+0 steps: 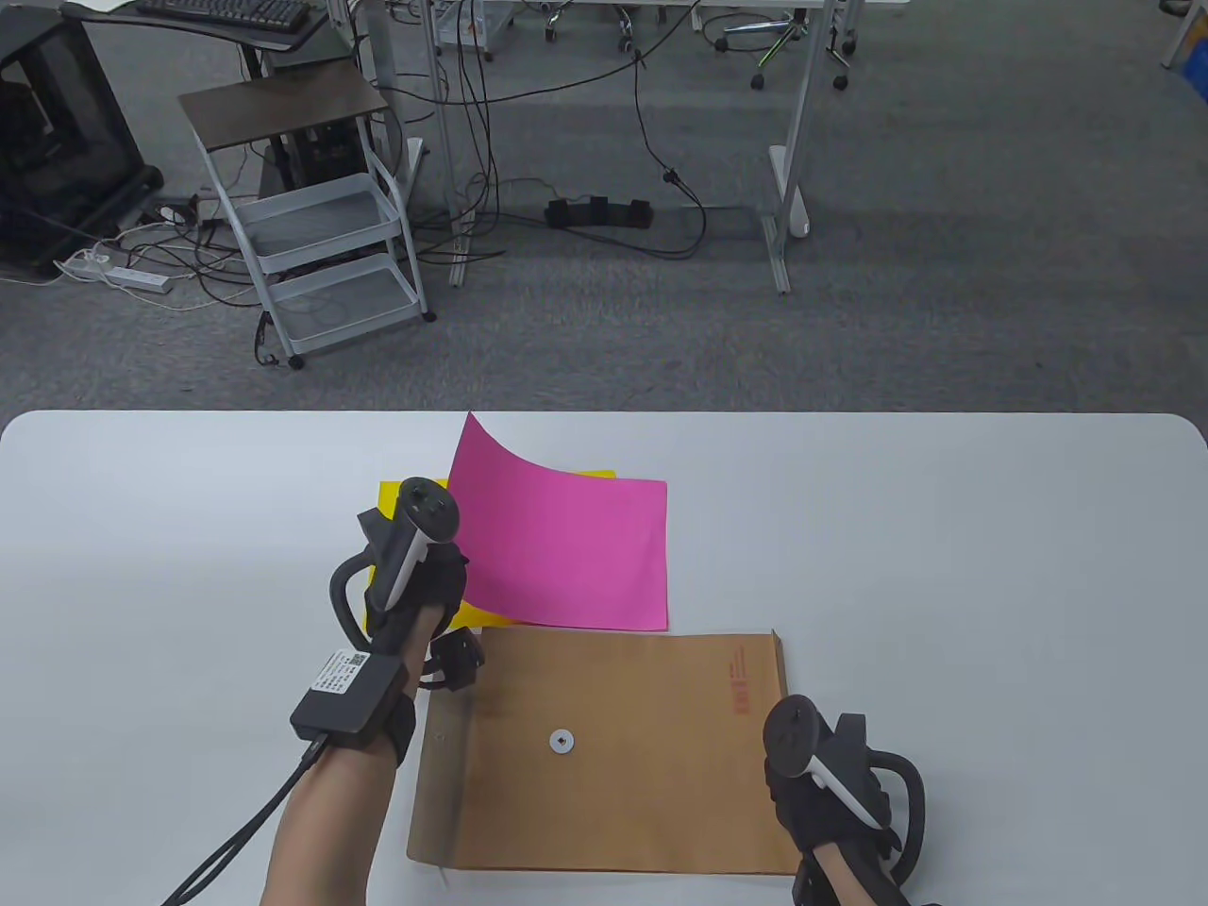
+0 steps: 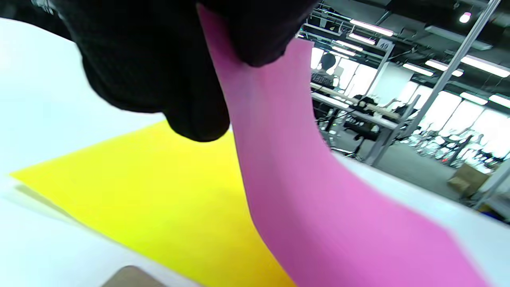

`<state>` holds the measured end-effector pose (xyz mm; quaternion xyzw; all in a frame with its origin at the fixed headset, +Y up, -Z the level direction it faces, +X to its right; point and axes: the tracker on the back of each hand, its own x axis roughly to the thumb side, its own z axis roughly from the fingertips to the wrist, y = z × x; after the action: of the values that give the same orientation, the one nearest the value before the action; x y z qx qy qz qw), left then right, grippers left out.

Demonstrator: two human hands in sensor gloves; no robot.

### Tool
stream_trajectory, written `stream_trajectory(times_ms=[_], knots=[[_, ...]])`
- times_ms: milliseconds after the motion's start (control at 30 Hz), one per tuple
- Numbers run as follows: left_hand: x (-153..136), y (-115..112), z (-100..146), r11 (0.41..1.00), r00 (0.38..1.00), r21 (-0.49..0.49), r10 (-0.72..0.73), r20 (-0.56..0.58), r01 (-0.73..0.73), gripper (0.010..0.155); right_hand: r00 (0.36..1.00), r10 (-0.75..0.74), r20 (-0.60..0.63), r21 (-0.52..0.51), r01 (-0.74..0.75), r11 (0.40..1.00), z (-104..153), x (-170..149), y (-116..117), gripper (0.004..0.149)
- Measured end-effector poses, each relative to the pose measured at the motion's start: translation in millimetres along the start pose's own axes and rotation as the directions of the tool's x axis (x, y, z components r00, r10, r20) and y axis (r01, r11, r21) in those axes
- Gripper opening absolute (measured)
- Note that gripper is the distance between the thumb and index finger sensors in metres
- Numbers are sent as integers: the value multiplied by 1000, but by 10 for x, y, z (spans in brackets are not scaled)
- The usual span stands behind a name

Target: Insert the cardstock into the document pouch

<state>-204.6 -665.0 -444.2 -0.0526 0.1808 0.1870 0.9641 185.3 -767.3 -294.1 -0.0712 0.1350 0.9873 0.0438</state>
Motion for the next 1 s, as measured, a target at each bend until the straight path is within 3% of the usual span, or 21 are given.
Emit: stream_trajectory(times_ms=[300, 433, 567, 733, 1000], knots=[[155, 860, 592, 992, 995, 117, 38, 93, -49, 43, 1000, 14, 6, -6, -14, 1000, 1, 3, 2, 22], [76, 1257, 790, 994, 997, 110, -10, 77, 2, 43, 1000, 16, 7, -7, -16, 1000, 3, 5, 4, 22], [-138, 1606, 940, 986, 1000, 167, -19, 23, 15, 39, 1000, 10, 7, -5, -10, 1000, 5, 4, 7, 22], [-439, 1834, 995, 986, 996, 154, -60, -67, 70, 36, 1000, 18, 8, -8, -18, 1000, 8, 7, 8, 22], [-827, 1938, 953, 977, 967, 122, -148, -208, 176, 34, 1000, 22, 8, -11, -22, 1000, 11, 11, 9, 22]])
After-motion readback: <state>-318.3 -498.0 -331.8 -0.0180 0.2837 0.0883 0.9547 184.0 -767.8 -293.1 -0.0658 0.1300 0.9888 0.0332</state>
